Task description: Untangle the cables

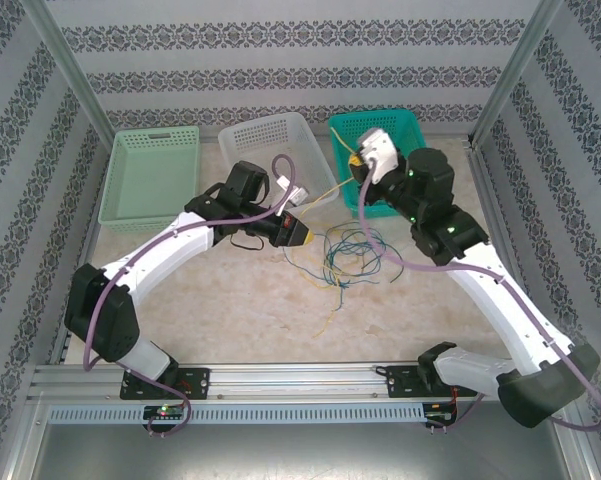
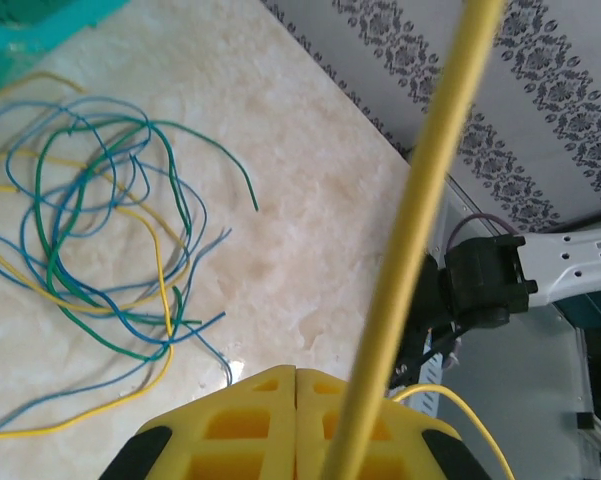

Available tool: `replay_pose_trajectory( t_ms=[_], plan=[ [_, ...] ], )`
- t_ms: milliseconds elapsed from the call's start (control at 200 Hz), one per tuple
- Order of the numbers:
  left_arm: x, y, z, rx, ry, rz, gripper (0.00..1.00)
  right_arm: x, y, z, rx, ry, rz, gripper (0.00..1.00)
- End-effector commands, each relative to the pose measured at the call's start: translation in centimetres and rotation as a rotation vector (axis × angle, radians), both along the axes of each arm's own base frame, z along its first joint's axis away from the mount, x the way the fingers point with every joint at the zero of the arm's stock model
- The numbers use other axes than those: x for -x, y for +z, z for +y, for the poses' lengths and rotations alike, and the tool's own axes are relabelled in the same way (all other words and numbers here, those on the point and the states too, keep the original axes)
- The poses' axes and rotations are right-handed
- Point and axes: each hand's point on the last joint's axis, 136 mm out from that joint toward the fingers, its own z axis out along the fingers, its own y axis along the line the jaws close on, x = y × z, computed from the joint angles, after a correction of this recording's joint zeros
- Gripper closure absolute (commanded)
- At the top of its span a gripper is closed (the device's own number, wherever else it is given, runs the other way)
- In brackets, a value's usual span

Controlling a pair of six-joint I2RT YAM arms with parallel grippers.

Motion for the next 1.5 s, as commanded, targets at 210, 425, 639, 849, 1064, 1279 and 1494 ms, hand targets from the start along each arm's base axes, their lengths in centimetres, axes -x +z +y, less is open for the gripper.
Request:
replay_pose_trajectory(
  t_ms=[210,425,639,849,1064,1279,1494],
  plan=[
    [-0.6,1.1,1.3,0.016,0.124,-0.099,1.0,-1.8,2.9,-2.6,-0.661,-0.022,0.23,1.0],
    [0.4,-1.3,1.2,-0.068,0.075,-0.058,1.0,-4.2,3.2,-6.5,-0.965,-0.123,0.3,1.0],
    [-0.3,-1.8,0.0,-0.083,0.054,-0.065,1.0,-5.2,3.7,-6.3,-1.053,-0.102,0.319,0.83],
    [-3.4,-0.4,-2.4,-0.048,0.031,-0.078,1.0,-4.5,3.3,-7.8,-0.908,-0.183,0.246,0.19],
    [-10.5,1.6,-6.6,-0.024,0.096,-0.062,1.0,-3.4,0.0,-12.8,-0.76,-0.406,0.226,0.02],
    [-18.9,0.9,-9.7,-0.056,0.21,-0.039,1.0,-2.1,-5.3,-14.5,-0.606,-0.51,0.329,0.03],
    [-25.9,-1.4,-9.6,0.012,0.374,-0.062,1.0,-1.2,-10.6,-15.4,-0.556,-0.572,0.428,0.11]
  ],
)
